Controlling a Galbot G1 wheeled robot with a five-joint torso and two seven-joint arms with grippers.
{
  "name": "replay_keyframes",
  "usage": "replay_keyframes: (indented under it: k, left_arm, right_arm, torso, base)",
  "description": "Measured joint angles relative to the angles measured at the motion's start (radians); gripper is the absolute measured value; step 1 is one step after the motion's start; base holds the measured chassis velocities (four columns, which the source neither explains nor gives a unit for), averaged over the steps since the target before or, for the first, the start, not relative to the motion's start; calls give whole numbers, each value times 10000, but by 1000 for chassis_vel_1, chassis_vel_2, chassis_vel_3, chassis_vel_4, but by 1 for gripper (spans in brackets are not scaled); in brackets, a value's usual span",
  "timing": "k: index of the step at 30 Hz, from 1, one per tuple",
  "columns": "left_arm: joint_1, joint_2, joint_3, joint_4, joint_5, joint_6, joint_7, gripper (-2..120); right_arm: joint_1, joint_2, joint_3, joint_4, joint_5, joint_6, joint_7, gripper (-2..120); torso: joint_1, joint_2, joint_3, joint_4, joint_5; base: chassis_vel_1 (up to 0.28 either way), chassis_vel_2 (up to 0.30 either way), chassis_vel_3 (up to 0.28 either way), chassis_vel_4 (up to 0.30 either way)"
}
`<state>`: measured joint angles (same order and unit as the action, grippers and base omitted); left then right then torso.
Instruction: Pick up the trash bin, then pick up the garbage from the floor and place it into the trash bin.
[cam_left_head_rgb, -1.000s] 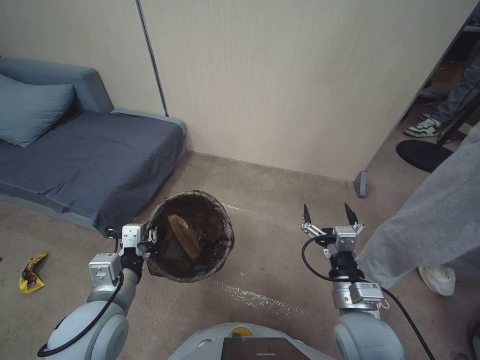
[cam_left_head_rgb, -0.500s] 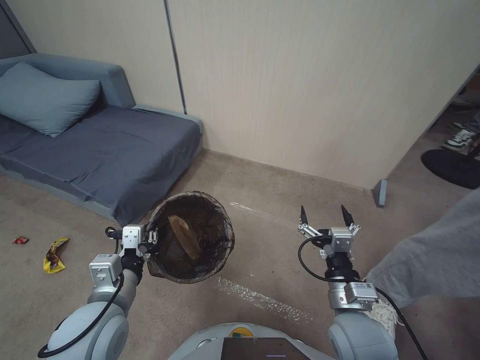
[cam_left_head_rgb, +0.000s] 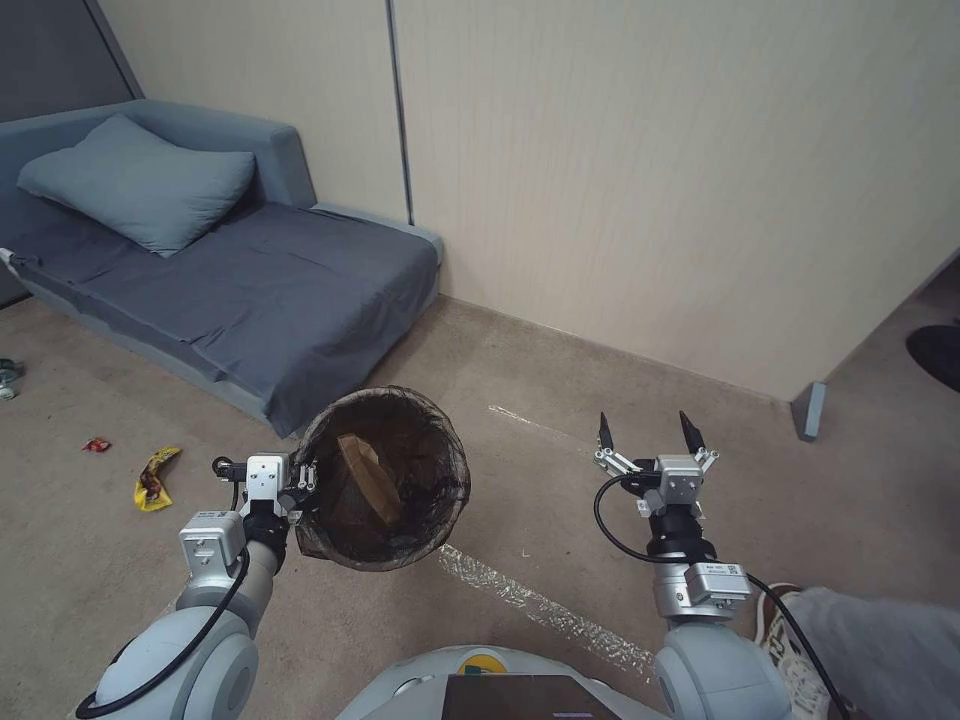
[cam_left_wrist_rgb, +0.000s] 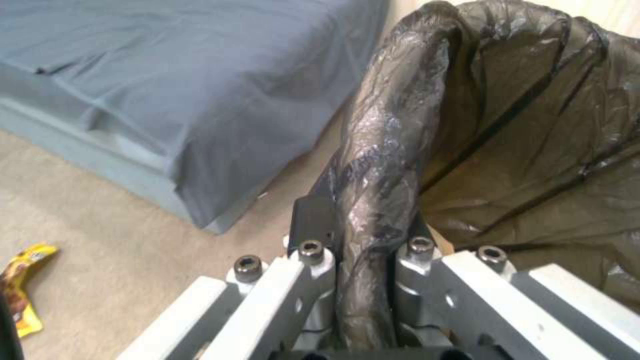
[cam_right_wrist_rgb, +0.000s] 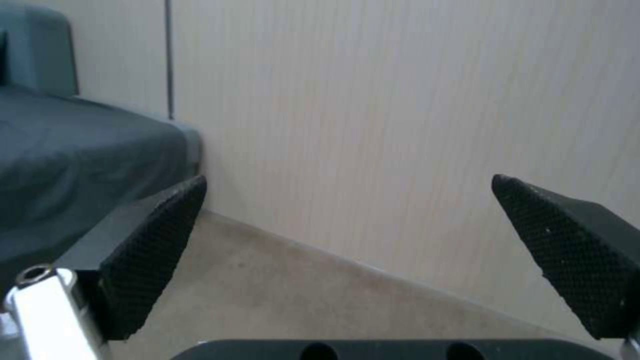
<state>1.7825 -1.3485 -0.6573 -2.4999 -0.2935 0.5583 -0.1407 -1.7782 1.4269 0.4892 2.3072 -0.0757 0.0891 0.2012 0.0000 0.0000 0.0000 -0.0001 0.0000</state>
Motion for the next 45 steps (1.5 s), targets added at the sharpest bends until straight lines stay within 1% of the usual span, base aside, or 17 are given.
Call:
replay_keyframes:
  k: [17,25,45]
  left_arm:
    - [151,-92,-18,0,71,-4,-18,5]
    - [162,-133,-33,-1,66,-4,-38,5]
    - [187,-159,-47,0,52,-6,-57,5]
  right_arm:
    - [41,-45,-74,-27,32,-76,18,100]
    - [96,-63,-89,-29,68,-228,85,100]
    - [134,-55,-76,-39,116,-276,181,100]
  torso:
    - [0,0,0,0,0]
    - [0,0,0,1,0]
    - [0,0,0,0,0]
  base:
    - [48,38,45,49]
    - [60,67,59,67]
    - [67,68,66,68]
